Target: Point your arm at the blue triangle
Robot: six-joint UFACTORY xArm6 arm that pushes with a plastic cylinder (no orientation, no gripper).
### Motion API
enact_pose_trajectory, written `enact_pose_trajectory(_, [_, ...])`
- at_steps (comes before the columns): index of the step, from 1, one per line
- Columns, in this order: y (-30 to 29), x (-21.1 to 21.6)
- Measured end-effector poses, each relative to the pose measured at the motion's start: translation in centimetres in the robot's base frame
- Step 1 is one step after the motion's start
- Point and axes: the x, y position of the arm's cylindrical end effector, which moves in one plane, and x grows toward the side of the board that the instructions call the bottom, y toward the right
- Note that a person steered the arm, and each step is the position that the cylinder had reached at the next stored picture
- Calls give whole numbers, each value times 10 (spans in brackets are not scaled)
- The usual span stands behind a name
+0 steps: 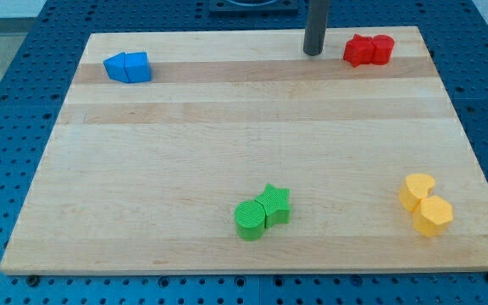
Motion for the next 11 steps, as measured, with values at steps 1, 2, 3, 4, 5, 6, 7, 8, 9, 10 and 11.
enact_pose_trajectory(1, [-8, 0])
enact_pose_trajectory(2, [-67, 0])
enact_pose_trajectory(3, [-134, -1])
enact_pose_trajectory(4, [-192, -2])
enact_pose_trajectory(5, [-246, -2])
enact_pose_trajectory(6, [-297, -2])
enact_pose_trajectory(7, [-349, -2])
enact_pose_trajectory(8, [-388, -2])
enact_pose_trajectory(9, [-390, 8])
enact_pose_trajectory(10, [-390, 63])
enact_pose_trajectory(11, [-390, 63])
